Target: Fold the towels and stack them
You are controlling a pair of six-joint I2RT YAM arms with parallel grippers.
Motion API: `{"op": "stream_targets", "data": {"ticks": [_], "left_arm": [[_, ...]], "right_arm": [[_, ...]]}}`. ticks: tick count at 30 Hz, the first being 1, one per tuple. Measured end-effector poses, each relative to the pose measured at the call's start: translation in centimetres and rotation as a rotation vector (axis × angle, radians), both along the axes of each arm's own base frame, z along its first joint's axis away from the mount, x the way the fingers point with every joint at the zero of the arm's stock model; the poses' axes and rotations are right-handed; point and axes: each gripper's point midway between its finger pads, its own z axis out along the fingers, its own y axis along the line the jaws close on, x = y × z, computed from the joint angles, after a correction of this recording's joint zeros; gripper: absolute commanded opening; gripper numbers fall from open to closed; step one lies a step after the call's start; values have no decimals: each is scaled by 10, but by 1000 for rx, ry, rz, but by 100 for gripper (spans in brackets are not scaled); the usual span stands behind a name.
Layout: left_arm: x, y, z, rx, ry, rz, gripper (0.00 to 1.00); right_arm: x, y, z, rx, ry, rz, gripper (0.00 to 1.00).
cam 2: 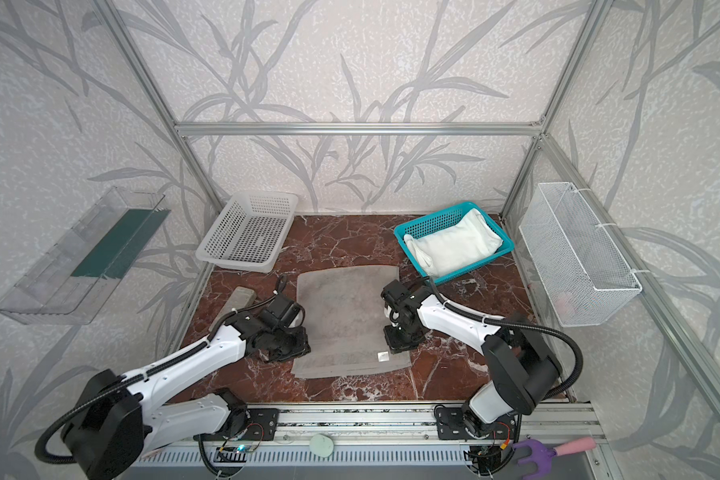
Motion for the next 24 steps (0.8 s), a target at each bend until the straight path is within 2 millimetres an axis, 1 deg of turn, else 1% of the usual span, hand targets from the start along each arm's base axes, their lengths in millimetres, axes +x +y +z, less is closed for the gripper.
{"op": "stream_targets", "data": {"ticks": [2, 4, 6, 7, 8, 10, 12, 14, 15, 16, 18, 19, 21, 24], "left_arm": [[-9, 3, -11, 22, 27, -9, 30], [-17, 10, -18, 49, 49, -8, 33], [-16, 18, -16, 84, 31, -13, 38], [-14, 20, -12, 95, 18, -13, 41], [-9, 23, -6, 105, -2, -11, 44], [11, 28, 12, 97, -56, 10, 48], [46, 34, 35, 59, -130, 71, 50], [83, 44, 53, 28, -203, 133, 51], [103, 50, 59, 15, -231, 164, 51], [118, 53, 62, 7, -250, 182, 51], [155, 59, 60, -10, -275, 215, 51], [170, 59, 58, -20, -279, 221, 51], [201, 57, 50, -46, -277, 219, 48], [236, 48, 39, -84, -287, 203, 45]], "right_arm": [[-16, -1, -13, -24, 46, 13, 27], [-18, 3, -11, -13, 43, 14, 34], [-14, 5, -6, -15, 29, 23, 39], [-8, 7, 0, -16, 14, 28, 41], [2, 11, 10, -7, -13, 29, 42], [36, 22, 36, 33, -95, 21, 43], [83, 35, 67, 84, -207, 2, 43], [127, 44, 88, 108, -294, -16, 43], [148, 47, 93, 113, -326, -27, 42], [166, 49, 93, 115, -347, -35, 42], [199, 50, 83, 98, -361, -55, 41], [209, 49, 76, 88, -358, -61, 41], [232, 44, 53, 56, -338, -78, 41], [252, 32, 24, 15, -304, -96, 40]]}}
